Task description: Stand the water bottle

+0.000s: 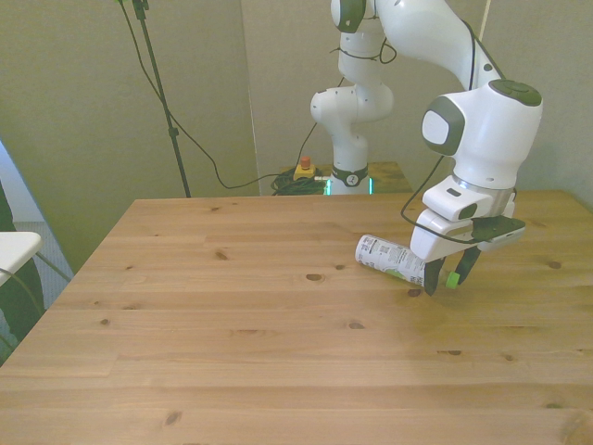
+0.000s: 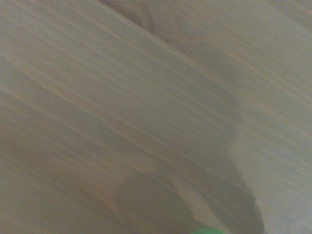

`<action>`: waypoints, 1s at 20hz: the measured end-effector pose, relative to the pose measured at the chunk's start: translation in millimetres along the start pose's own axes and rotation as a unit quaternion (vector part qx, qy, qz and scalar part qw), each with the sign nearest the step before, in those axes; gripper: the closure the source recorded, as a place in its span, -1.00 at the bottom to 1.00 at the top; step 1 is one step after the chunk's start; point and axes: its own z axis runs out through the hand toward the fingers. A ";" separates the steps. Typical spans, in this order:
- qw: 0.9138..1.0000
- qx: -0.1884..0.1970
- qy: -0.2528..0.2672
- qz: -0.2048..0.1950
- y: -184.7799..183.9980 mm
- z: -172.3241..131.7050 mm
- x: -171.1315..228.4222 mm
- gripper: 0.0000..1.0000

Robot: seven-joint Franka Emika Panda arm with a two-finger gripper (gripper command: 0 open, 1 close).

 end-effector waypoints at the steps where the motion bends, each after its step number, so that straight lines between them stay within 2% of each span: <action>1: 1.000 0.000 0.000 0.001 0.8 0.5 0.6 1.00; 15: 1.000 0.000 0.005 0.020 10.9 0.2 10.2 1.00; 18: 0.999 0.007 0.016 0.051 11.8 -8.8 17.7 1.00; 20: 0.995 0.021 0.035 0.086 10.7 -26.4 24.2 1.00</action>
